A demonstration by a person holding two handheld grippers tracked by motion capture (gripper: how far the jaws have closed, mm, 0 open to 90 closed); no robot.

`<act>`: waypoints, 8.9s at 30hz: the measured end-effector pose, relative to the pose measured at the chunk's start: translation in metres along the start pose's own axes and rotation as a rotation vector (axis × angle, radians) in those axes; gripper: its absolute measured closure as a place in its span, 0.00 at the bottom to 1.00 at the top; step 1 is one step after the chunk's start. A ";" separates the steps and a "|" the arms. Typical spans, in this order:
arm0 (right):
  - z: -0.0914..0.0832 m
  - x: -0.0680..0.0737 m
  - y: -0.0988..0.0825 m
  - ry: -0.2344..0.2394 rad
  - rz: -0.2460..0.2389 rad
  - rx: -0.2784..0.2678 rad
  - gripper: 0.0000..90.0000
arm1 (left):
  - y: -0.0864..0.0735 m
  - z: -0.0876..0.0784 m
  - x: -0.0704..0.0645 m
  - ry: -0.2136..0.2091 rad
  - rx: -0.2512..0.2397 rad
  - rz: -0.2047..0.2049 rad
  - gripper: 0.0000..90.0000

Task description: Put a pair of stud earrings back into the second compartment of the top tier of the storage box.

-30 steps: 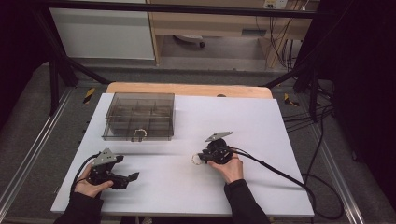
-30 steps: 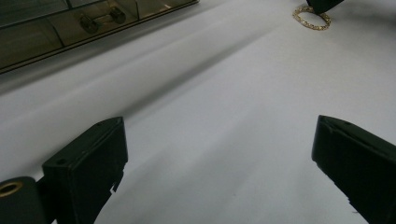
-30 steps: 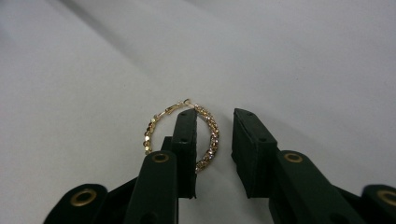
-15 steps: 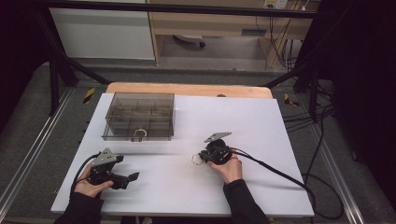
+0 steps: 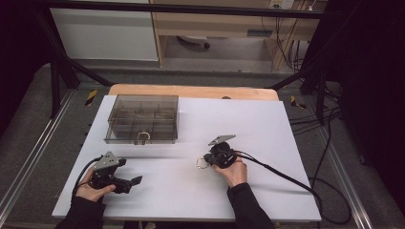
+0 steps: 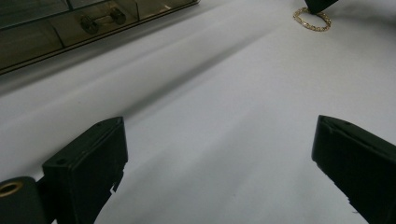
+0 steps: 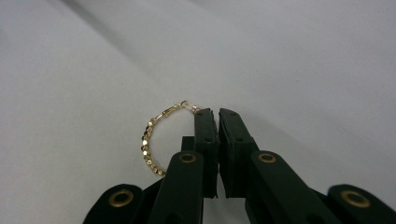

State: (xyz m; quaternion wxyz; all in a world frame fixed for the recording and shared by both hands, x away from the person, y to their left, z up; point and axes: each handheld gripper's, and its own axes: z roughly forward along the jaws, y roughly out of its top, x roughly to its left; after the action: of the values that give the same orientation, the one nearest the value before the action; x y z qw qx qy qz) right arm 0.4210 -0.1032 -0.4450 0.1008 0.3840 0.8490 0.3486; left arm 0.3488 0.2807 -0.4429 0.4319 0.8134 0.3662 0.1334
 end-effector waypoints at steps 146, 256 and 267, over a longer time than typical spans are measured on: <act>-0.038 0.061 0.114 0.066 -0.131 -0.201 0.97 | 0.001 -0.001 0.000 -0.006 -0.003 0.002 0.04; 0.062 0.106 0.173 0.052 -0.137 -0.178 0.97 | 0.002 -0.002 0.000 -0.013 -0.014 0.001 0.04; 0.069 0.108 0.169 0.055 -0.143 -0.162 0.97 | 0.002 -0.002 0.000 -0.013 -0.013 0.004 0.04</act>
State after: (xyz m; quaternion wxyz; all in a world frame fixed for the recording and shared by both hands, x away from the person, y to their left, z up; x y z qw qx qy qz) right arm 0.4757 0.0881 -0.3726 0.1326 0.3032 0.8459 0.4183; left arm 0.3486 0.2816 -0.4403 0.4393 0.8122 0.3606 0.1313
